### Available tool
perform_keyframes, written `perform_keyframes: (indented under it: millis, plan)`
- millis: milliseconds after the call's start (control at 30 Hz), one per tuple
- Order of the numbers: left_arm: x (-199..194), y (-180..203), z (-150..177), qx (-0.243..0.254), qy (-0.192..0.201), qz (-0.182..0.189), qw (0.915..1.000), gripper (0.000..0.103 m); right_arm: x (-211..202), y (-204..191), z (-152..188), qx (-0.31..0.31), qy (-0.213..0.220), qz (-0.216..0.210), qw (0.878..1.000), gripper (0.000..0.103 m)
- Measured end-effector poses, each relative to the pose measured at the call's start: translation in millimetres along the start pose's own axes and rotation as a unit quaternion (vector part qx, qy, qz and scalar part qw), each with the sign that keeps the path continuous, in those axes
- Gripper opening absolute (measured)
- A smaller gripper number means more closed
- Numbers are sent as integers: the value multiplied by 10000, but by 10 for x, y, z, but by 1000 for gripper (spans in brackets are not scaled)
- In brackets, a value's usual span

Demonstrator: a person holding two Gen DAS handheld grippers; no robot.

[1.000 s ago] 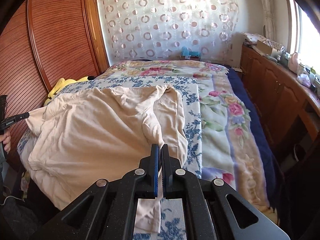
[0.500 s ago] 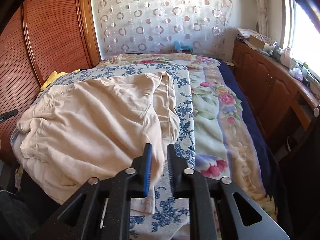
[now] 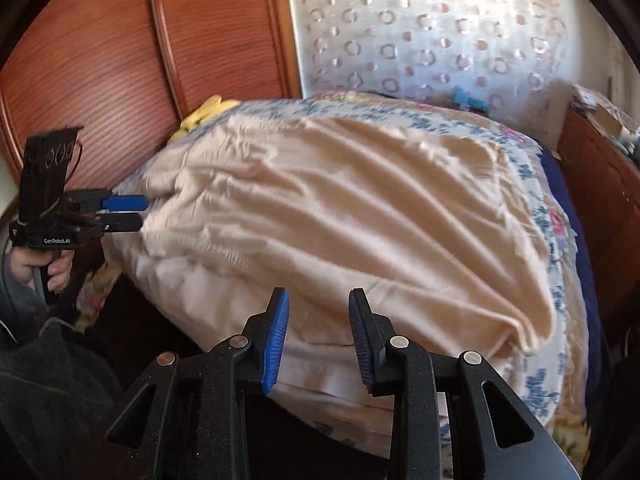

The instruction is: Fold small clothes

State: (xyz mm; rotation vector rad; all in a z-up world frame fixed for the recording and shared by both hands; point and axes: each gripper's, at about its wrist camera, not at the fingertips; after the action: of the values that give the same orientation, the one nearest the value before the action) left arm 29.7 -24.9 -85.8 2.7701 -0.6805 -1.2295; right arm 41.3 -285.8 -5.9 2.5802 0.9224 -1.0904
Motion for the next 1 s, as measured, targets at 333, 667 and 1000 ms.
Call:
perform_keyframes:
  millis: [333,667,1000]
  plan:
    - [94,129,49,279,-135,21,9995,4,310,-47,-9,-358,-345,190,9986,6]
    - [-356,290,198,61,-140,262,9995,4,-149,-94,150,-356,-390,-497,9974,2]
    - [-546,-87,105,-415,256,-532,9974,62,-209,-196,23,-353,-65,-194,9992,8]
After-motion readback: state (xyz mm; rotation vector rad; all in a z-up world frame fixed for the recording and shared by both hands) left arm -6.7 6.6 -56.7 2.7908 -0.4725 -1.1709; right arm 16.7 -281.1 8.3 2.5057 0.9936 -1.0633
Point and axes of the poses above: each gripper's, at about its wrist camera, not at the fingertips, and x roughly the way its jaws point, y to its right, z to its underside, and after that the axes turned 2 degrees about -x, right-handed
